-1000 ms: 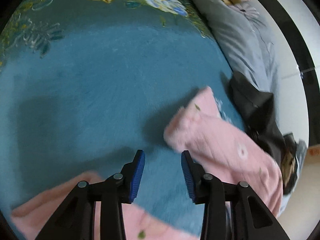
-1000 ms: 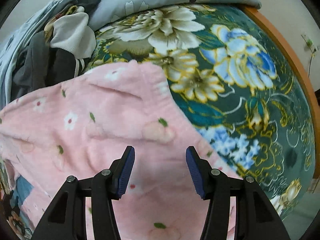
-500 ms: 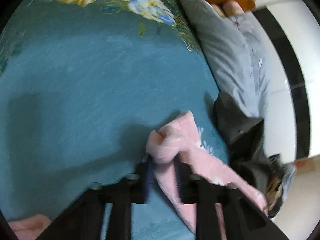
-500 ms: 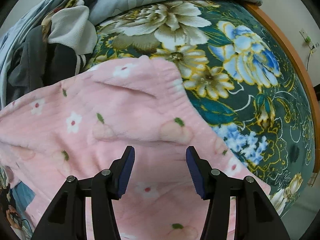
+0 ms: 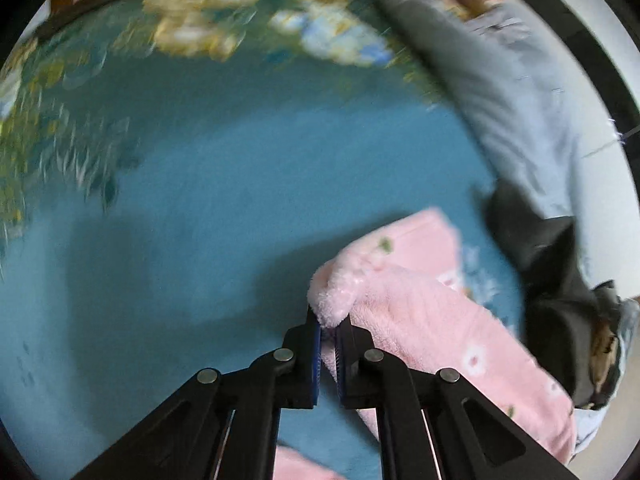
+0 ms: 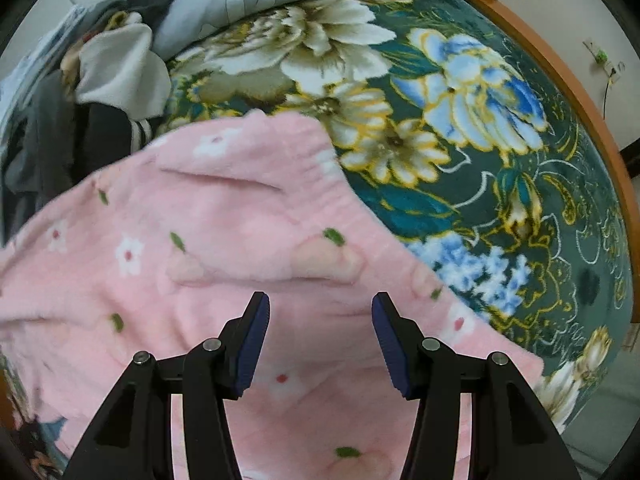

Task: Fold clothes

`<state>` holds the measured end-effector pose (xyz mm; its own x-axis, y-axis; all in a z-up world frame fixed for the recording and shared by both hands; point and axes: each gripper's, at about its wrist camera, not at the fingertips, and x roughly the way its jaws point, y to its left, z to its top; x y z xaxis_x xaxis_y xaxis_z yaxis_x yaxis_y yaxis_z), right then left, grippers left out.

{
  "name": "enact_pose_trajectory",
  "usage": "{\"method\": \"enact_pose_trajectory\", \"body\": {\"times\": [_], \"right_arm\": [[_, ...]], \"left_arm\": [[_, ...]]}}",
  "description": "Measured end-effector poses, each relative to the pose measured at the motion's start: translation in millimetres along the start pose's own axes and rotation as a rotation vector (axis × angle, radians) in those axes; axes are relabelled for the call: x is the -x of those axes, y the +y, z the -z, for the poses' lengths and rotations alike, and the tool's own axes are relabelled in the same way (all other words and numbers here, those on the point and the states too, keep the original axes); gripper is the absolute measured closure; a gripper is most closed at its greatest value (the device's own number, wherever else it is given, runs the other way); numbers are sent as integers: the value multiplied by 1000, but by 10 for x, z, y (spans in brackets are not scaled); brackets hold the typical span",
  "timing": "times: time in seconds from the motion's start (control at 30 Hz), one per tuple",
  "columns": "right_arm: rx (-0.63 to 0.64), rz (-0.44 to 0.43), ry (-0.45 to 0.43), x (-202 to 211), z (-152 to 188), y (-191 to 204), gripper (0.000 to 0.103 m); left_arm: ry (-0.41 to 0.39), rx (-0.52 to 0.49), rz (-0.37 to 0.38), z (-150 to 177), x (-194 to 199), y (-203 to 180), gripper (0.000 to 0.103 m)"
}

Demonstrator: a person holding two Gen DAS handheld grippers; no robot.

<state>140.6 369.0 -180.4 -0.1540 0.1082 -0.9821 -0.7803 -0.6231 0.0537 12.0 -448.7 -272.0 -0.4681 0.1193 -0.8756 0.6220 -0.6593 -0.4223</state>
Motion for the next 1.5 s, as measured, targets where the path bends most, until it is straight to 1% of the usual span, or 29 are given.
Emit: {"method": "enact_pose_trajectory", "body": {"times": [0.07,0.13,0.2,0.27,0.33,0.43,0.5,0.53,0.57,0.6,0.67,0.73,0.83,0.9,1.0,1.1,1.13,1.2,1.27,1.37,1.43,1.5], "right_arm": [[59,-16,-28,85,-55,129,48],[117,-29,-49,137,-99,262,48],[131,-52,-48,135,-112,327,48],[126,-62,-42,108,-95,308,48],[119,-69,-35,77,-73,276,48],[108,-79,-26,32,-40,228,48],[101,-86,-19,1,-18,196,48],[98,-90,-16,-14,-7,180,48],[91,-93,-16,-6,5,140,48],[82,-97,-18,11,18,89,48],[66,-101,-21,42,47,-18,48],[48,-85,-20,75,101,-182,48],[14,-63,-9,127,191,-478,48],[-31,-52,-12,189,269,-732,48],[-122,-62,-14,303,434,-1188,48],[-201,-88,-13,403,662,-1625,48],[-231,-104,-6,420,748,-1762,43],[-293,-165,23,406,934,-1991,32],[-342,-211,64,332,1136,-2127,32],[-386,-245,118,190,1396,-2201,32],[-402,-285,128,127,1486,-2174,32],[-403,-312,119,95,1492,-2103,32]], "left_arm": [[6,2,-17,29,-40,21,97],[9,-22,-51,43,-52,-18,97],[19,-33,-70,46,-40,-46,96],[35,-41,-47,44,-7,-78,93],[36,-67,-16,58,88,-107,92],[24,-156,-31,109,278,-182,89],[25,-222,-49,141,387,-240,82],[21,-241,-49,179,462,-215,76],[16,-254,-45,228,546,-164,71],[11,-267,-41,277,631,-113,69],[1,-293,-32,375,800,-11,59],[-1,-279,-20,479,872,156,53],[16,-232,-24,713,931,480,53],[39,-202,-44,879,933,737,53],[64,-159,-54,1098,923,1072,53],[84,-128,-33,1247,897,1273,53],[92,-125,-25,1280,882,1307,53],[99,-128,-8,1323,859,1326,53],[90,-137,12,1347,855,1304,53],[83,-125,42,1346,829,1260,55],[71,-109,45,1339,816,1248,55],[61,-87,43,1337,801,1261,61]]}}
